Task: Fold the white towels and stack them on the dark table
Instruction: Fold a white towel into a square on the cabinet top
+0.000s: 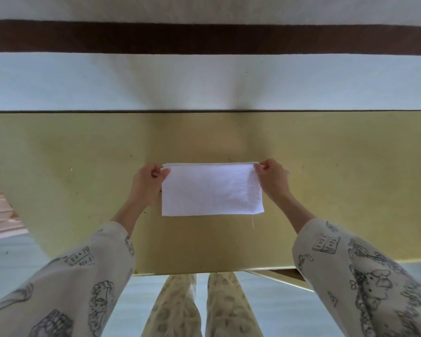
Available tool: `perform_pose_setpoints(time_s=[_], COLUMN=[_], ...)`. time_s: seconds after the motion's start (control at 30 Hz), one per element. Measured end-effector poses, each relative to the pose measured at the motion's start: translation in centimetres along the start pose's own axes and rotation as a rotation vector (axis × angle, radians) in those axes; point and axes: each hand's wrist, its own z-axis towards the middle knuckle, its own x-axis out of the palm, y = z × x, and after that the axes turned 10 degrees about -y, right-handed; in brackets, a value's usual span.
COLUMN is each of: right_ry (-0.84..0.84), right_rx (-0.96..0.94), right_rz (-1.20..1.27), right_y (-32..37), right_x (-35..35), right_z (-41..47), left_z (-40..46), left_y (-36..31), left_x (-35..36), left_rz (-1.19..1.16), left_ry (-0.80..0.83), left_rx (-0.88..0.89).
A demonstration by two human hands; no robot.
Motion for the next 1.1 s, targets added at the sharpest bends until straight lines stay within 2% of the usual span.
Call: perform_pose_setpoints(time_s=[0.67, 0.8, 0.9, 0.93, 1.0, 1.1], right_ry=[-0.021, -0.029, -0.128, -0.189, -0.302, -0.292], right_rx=[-0.017, 0.018, 0.03, -0.02, -0.247, -0.693], right_rz=[-0.035, 0.037, 0.124, 0.119, 0.042, -0.129], right_y=[0.1, 0.3, 0.2, -0.2, -1.1, -2.2], right_x=[0.7, 0.3, -0.2, -0.1, 0.5, 3.4], right_z=[0.6, 0.4, -0.8, -1.4, -3.0, -5.4], left_z=[1.0, 1.0, 0.3, -0.3, -1.8, -4.5], left_y=[-0.5, -0.3, 0.0, 0.3, 1.4, 2.4], left_x=[1.1, 0.8, 0.0, -0.2, 0.0, 2.7], left_rz=[0.076, -0.007, -0.074, -0.066, 0.075, 0.333], left_ry=[-0.022, -0.06, -0.142, -0.194, -0.323, -0.288], left_rx=[-0.021, -0.062, -0.082, -0.053, 0.147, 0.558])
